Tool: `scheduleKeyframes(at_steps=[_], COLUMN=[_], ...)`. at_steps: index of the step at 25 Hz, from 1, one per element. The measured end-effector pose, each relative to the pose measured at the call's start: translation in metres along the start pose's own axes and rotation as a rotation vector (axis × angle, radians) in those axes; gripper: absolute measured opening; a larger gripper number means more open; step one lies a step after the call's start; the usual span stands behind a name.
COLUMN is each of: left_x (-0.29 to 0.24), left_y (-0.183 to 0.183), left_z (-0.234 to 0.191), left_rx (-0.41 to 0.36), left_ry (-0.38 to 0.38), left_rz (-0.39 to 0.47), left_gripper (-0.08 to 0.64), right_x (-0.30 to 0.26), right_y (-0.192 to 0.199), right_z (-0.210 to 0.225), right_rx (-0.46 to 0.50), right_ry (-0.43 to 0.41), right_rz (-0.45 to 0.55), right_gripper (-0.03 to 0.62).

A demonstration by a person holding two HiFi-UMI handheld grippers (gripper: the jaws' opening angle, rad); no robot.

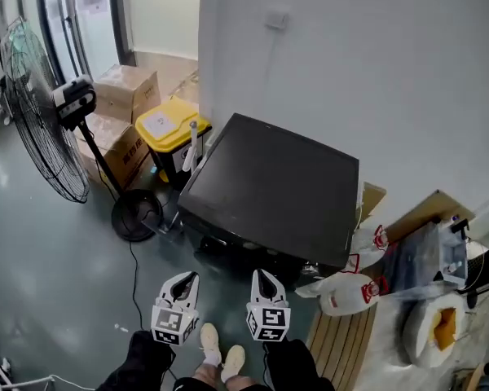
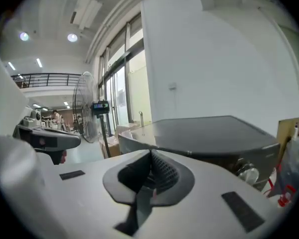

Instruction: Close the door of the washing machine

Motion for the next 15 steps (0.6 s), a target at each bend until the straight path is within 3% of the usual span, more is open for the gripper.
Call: scheduleKeyframes(at_steps=[9, 15], left_x=[0.038, 0.073], left_y=[-0.118, -0.152], left_z=[0.093, 0.141], left_rx=[-0.088, -0.128], left_ry=[0.058, 0.105], left_rz=[0.173, 0.219], left_gripper=[0.032, 0.032], right_x=[0.111, 0.194], right_y=[-0.110, -0.141], right_z=[0.045, 0.053], right_rx=[0.045, 0.106], right_ry=[0.035, 0.045], right_rz=[0.175, 0.233], right_gripper=[0.017, 0.017])
Point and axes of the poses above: the fingertips, and each gripper's own axes: x backward along the fingers, z to its right, y out of its underside, the point moved 8 cm from there along x, backward along the fingers, and after that the axes turned 6 degrees about z, right-handed, at the moved point
